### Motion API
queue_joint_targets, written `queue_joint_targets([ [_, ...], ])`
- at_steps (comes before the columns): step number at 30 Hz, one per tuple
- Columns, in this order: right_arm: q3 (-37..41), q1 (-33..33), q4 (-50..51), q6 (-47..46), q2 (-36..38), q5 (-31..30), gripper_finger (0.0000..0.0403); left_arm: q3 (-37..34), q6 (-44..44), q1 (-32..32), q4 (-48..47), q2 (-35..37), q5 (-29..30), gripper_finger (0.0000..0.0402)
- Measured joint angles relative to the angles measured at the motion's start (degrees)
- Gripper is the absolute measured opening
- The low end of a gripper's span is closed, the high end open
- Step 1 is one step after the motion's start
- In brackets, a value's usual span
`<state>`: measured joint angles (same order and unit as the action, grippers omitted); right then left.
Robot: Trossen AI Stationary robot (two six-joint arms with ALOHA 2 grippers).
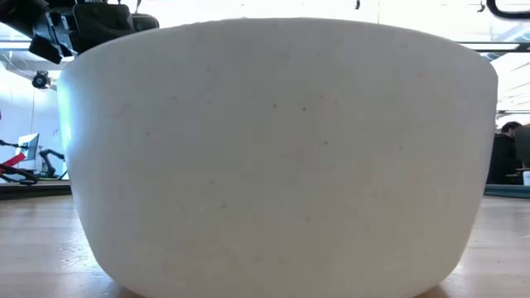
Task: Nest bowls inside each other
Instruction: Stack the gray bowl on the white bowl
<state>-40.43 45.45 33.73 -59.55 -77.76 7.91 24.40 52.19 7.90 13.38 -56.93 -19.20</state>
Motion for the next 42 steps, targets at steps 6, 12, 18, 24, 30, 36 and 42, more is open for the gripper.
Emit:
queue_joint_targets([
  [6, -1.18, -0.51, 1.33, -0.27, 4.61, -0.71, 0.0027, -0.07, -0.03, -0.02, -0.06, -0.02, 0.0, 0.0],
  [12, -2.97, -2.79, 6.96, 0.18, 8.61, -0.96, 0.0021, -0.11, -0.47, -0.02, -0.06, -0.04, 0.0, 0.0],
  [18, -6.4, -8.17, 8.12, 4.64, 12.36, -5.57, 0.001, -0.17, -0.52, -0.02, 1.16, -0.04, 0.0, 0.0],
  [24, -13.22, -19.33, 8.07, 13.05, 13.54, -9.49, 0.001, 0.11, -0.42, -0.02, 1.28, -0.04, 0.0, 0.0],
  [30, -23.07, -35.24, 8.1, 24.58, 10.14, -8.71, 0.0009, 0.11, -0.12, -0.02, 2.26, -0.04, 0.02, 0.0],
  [36, -37.57, -51.47, 13.69, 31.3, 1.09, 0.56, 0.0009, 0.15, -0.1, -0.02, 2.68, -0.04, 0.0, 0.0],
  [42, -54.3, -58.62, 33.68, 41.4, -12.99, 2.61, 0.0009, 0.02, -0.1, -0.02, 2.66, -0.04, 0.02, 0.0],
])
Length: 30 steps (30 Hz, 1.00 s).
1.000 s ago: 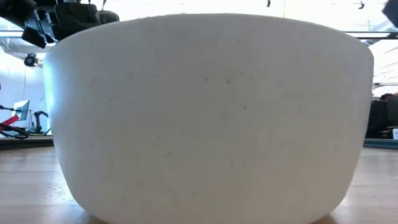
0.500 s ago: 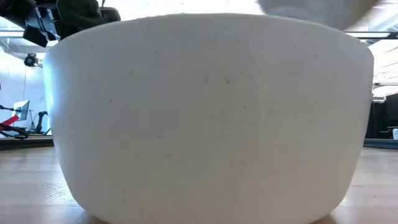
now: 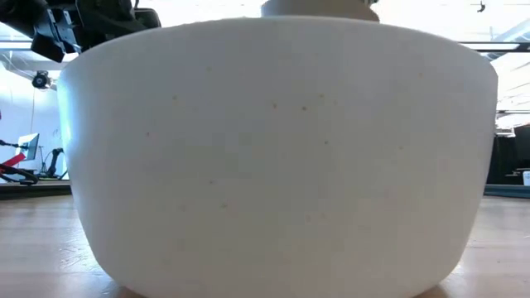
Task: Nest bowls inside each other
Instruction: Stack the gray bowl on the white bowl
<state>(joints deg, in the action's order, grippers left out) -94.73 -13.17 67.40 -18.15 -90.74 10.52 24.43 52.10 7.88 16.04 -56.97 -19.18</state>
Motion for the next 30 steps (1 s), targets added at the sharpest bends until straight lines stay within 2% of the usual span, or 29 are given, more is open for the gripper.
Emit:
queue_joint_targets([
  [4, -8.47, -1.47, 6.11, 4.89, -8.43, 0.55, 0.0009, -0.05, -0.01, 0.02, 0.01, 0.0, 0.37, 0.0],
  [10, -18.1, -3.5, 9.43, 9.32, -18.14, 7.89, 0.0009, -0.13, -0.15, 0.07, 0.01, 0.0, 1.92, 0.0],
  [15, -24.27, -4.41, 16.15, 12.89, -24.51, 8.16, 0.0009, -0.2, -0.16, 0.05, -0.03, 0.0, 2.05, 0.0],
  [20, -26.84, -4.48, 18.47, 14.73, -27.54, 9.44, 0.0009, -0.2, -0.21, 0.04, -0.01, 0.0, 2.12, 0.0],
  [30, -25.32, -4.2, 17.43, 14.46, -27.14, 9.44, 0.0009, -0.44, -0.5, 0.11, -0.04, 0.0, 2.44, 0.0],
])
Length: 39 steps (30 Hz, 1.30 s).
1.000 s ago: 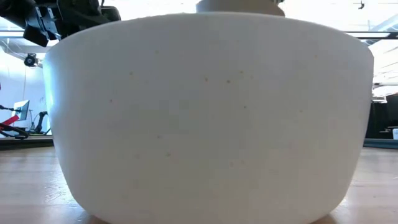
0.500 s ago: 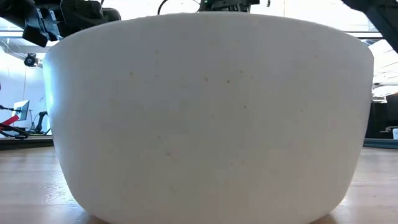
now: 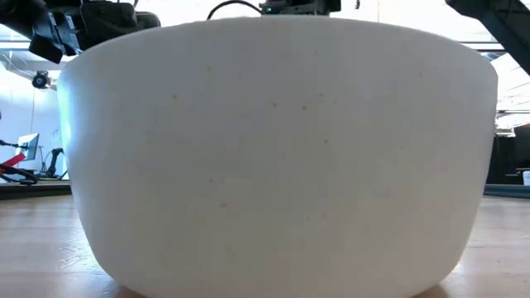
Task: Nest bowls inside each other
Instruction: Stack the gray bowl on the white bowl
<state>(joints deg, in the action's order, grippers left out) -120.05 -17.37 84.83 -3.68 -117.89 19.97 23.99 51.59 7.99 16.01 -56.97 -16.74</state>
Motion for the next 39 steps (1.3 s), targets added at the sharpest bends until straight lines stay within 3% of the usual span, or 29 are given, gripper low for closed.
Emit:
queue_joint_targets([
  [32, 7.02, 2.35, -3.77, -2.33, 0.08, -2.07, 0.0009, 0.0, -0.99, 0.0, -0.02, 0.0, 0.14, 0.0],
  [39, 10.26, 3.12, -8.46, -2.99, 0.88, -2.18, 0.0032, 0.0, -0.93, 0.0, -0.02, 0.0, 0.12, 0.0],
])
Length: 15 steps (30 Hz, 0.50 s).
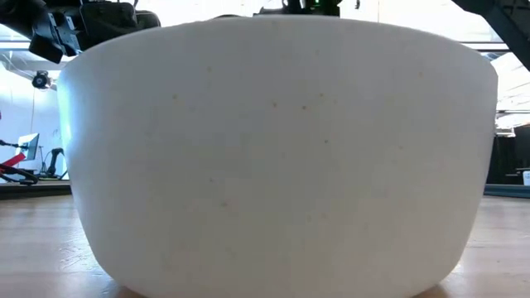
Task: Nest bowls inside each other
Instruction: Stack the gray bowl on the white bowl
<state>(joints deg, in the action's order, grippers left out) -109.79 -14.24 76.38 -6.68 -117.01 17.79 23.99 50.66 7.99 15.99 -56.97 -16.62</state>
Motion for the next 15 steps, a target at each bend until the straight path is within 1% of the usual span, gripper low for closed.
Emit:
queue_joint_targets([
  [5, 0.47, 0.53, -0.67, -0.83, 0.42, -0.05, 0.0055, 0.0, 0.04, 0.0, 0.01, 0.0, -0.01, 0.0],
  [10, -0.89, 0.89, -0.89, -0.83, 1.27, -0.35, 0.0079, 0.02, 0.08, 0.0, 0.02, 0.0, -0.01, 0.0],
  [15, -1.59, 1.03, -1.71, -0.85, 4.21, -1.3, 0.0097, 0.09, 0.12, 0.0, 0.07, 0.0, 0.03, 0.0],
])
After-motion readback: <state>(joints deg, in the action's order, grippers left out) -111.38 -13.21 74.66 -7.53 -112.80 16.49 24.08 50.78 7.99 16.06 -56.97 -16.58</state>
